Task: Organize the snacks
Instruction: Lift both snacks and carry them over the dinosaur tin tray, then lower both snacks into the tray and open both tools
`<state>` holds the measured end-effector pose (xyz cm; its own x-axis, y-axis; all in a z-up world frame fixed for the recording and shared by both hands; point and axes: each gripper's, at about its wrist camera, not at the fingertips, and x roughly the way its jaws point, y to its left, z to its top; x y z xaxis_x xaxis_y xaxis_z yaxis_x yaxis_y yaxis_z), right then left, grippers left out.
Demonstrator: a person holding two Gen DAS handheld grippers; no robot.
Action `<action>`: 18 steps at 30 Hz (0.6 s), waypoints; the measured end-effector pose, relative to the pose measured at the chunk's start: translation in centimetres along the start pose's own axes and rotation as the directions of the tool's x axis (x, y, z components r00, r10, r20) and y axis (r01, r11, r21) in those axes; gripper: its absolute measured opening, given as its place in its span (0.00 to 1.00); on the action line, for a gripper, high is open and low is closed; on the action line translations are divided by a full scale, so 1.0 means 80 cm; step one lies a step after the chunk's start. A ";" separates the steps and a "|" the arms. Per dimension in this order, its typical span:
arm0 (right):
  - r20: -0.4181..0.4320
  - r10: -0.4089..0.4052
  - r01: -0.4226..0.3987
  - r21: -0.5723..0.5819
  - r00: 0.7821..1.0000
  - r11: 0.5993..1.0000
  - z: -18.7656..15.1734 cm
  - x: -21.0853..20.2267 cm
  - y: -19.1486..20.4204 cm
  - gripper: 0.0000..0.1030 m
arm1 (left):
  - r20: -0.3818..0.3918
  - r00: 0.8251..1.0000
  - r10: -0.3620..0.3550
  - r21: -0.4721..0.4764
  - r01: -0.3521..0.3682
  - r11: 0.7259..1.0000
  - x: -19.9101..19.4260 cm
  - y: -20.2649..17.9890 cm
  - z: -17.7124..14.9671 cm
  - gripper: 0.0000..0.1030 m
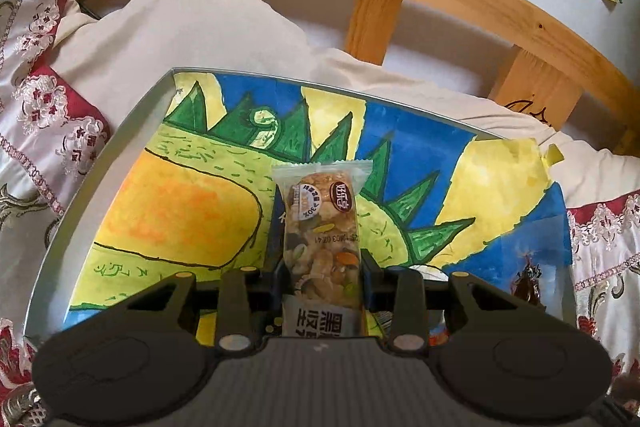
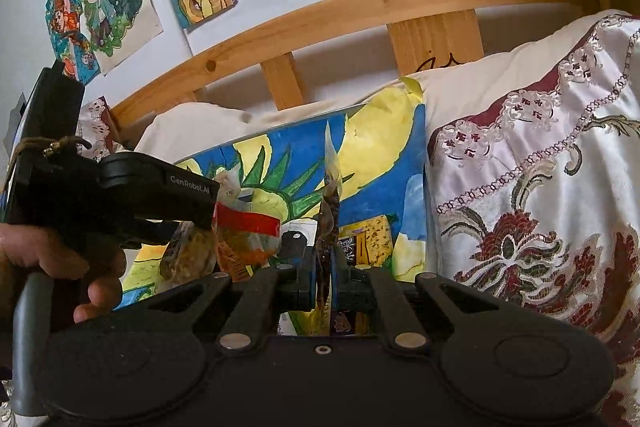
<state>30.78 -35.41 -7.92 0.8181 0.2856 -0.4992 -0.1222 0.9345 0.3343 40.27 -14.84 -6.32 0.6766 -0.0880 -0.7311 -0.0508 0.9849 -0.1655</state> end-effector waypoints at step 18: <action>0.027 -0.078 0.080 -0.078 0.997 0.994 0.010 -0.011 0.012 0.40 | 0.043 0.999 0.021 0.047 -0.023 0.999 -0.035 0.004 -0.010 0.68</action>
<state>30.43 -34.90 -6.50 0.8402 0.2056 -0.5017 -0.0995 0.9681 0.2300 37.79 -14.41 -4.84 0.7065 -0.0606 -0.7051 -0.0315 0.9926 -0.1169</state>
